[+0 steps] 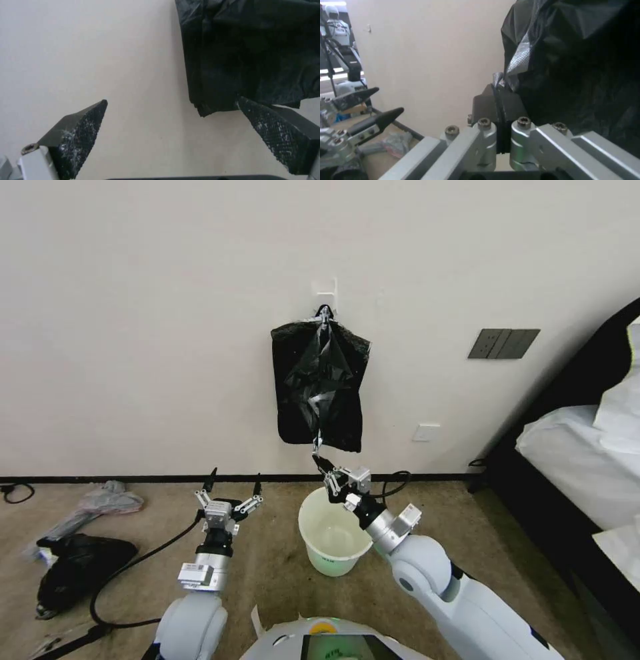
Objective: Place a trash bag onto the trash bin.
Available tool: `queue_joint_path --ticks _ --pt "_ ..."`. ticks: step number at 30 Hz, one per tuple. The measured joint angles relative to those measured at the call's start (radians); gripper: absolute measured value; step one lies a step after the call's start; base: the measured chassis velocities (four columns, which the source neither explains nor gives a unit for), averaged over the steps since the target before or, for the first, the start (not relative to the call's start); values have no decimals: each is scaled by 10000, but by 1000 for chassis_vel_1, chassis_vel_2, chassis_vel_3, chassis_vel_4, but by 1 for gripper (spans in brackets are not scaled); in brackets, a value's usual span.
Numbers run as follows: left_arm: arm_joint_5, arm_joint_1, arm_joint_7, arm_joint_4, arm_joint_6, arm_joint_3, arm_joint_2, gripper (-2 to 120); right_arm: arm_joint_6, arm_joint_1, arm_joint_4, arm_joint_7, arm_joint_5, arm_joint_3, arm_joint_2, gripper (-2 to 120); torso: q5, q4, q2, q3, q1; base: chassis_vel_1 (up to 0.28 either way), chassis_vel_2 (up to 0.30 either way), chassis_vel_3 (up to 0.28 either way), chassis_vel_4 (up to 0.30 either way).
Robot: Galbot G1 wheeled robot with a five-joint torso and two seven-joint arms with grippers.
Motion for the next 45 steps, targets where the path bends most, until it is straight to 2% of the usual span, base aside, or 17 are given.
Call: queue_joint_path --ticks 6,17,25,28,29,30,31,32,34,35,38,39,41,43,44,45 --pt "0 -15 3 2 -18 28 12 100 82 -523 21 -62 -356 -254 -199 0 -1 -1 0 0 -1 0 0 0 0" --pt "-13 -69 4 -51 -31 35 69 100 145 -639 6 -33 -552 -300 -21 0 -1 0 0 0 0 0 0 0 0" --pt "-342 -291 15 -511 215 190 588 100 84 -59 -67 394 -440 -28 380 0 -2 0 0 0 0 0 0 0 0" --pt "-1211 -932 43 -857 752 219 1722 100 -64 365 -141 732 -119 160 686 0 -4 0 -1 0 0 0 0 0 0" --pt "-1211 -932 43 -857 752 219 1722 100 -64 365 -141 732 -119 160 686 0 -4 0 -1 0 0 0 0 0 0" --pt "-1441 -1085 42 -911 870 215 1995 100 -81 418 -160 769 -90 189 735 0 -4 1 0 1 0 0 0 0 0" --pt "-2180 -1675 39 -1073 1266 199 3034 100 -107 555 -243 876 -64 304 892 0 -3 0 0 1 0 0 0 0 0" --pt "-2180 -1675 39 -1073 1266 199 3034 100 -107 555 -243 876 -64 304 892 0 -3 0 0 1 0 0 0 0 0" --pt "-3053 -2536 26 -1168 1669 227 4233 100 -99 669 -379 920 -190 436 1039 0 -3 2 -1 1 0 0 0 0 0" --pt "-3053 -2536 26 -1168 1669 227 4233 100 -99 669 -379 920 -190 436 1039 0 -3 2 -1 1 0 0 0 0 0" --pt "-4367 -4224 -8 -1151 2216 513 5926 100 54 663 -545 837 -823 475 1070 0 -3 -1 -1 2 0 0 0 0 0" --pt "-4367 -4224 -8 -1151 2216 513 5926 100 54 663 -545 837 -823 475 1070 0 -3 -1 -1 2 0 0 0 0 0" --pt "-5189 -5141 -90 -1071 2584 943 6729 100 153 603 -605 773 -1193 435 1072 0 0 -3 -2 2 0 0 0 0 0" --pt "-6290 -6873 -204 -908 3155 2042 7650 100 286 547 -680 710 -1631 387 1114 0 -5 2 -2 2 0 0 0 0 0" --pt "-6290 -6873 -204 -908 3155 2042 7650 100 286 547 -680 710 -1631 387 1114 0 -5 2 -2 2 0 0 0 0 0" --pt "-6710 -7862 -237 -811 3378 2744 8006 100 327 533 -699 695 -1765 374 1143 0 -1 -1 -1 1 0 0 0 0 0"
